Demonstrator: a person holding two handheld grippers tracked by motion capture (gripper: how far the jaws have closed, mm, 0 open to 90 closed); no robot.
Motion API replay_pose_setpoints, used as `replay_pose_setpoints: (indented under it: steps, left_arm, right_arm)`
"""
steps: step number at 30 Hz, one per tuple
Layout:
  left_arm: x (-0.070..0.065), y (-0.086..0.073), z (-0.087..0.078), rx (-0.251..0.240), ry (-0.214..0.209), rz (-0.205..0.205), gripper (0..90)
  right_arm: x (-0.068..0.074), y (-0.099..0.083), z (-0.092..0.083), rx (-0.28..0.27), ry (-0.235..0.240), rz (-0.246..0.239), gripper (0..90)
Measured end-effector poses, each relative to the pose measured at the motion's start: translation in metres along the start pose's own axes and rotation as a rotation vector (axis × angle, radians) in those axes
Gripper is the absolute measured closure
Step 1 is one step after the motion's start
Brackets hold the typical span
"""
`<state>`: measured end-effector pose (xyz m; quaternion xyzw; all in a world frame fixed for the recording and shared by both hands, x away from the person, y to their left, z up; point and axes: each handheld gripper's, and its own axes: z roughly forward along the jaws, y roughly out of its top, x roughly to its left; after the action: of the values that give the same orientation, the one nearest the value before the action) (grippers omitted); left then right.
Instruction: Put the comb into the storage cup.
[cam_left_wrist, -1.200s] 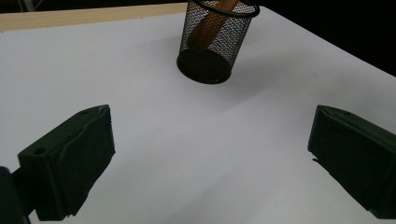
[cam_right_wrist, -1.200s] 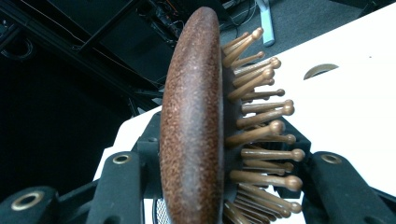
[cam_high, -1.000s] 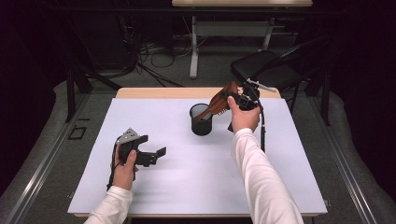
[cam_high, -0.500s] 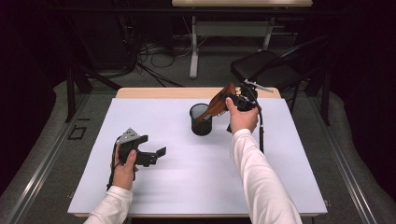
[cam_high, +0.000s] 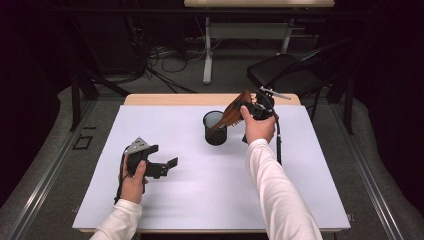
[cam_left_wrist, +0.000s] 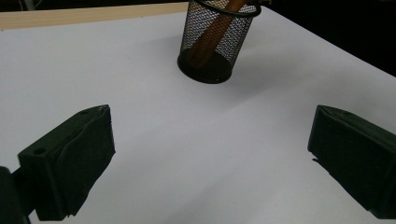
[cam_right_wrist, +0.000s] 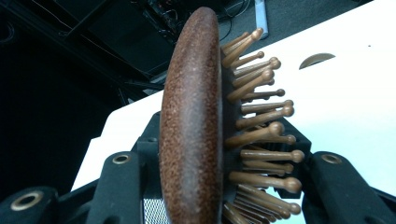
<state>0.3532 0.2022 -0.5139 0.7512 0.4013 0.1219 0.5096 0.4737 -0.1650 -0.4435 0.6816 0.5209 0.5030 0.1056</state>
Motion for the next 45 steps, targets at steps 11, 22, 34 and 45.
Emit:
replay_pose_setpoints:
  steps: [11, 22, 34, 45]
  left_arm:
    - [0.0002, -0.0004, 0.0005, 0.002, 0.003, -0.002, 0.9]
    - [-0.0002, -0.0005, 0.0006, 0.002, 0.001, -0.001, 0.9]
    - [0.0000, -0.0005, 0.0004, 0.002, 0.001, -0.002, 0.9]
    - [0.0003, -0.0006, 0.0003, 0.002, 0.002, -0.005, 0.9]
  right_arm:
    - [-0.0032, -0.0017, 0.0014, 0.007, -0.002, 0.008, 48.7]
    - [-0.0051, -0.0034, 0.0024, -0.008, 0.003, 0.005, 47.6]
    - [-0.0034, -0.0043, 0.0040, -0.024, -0.004, -0.017, 46.9]
    - [-0.0010, -0.0055, 0.0050, -0.041, -0.022, -0.045, 45.9]
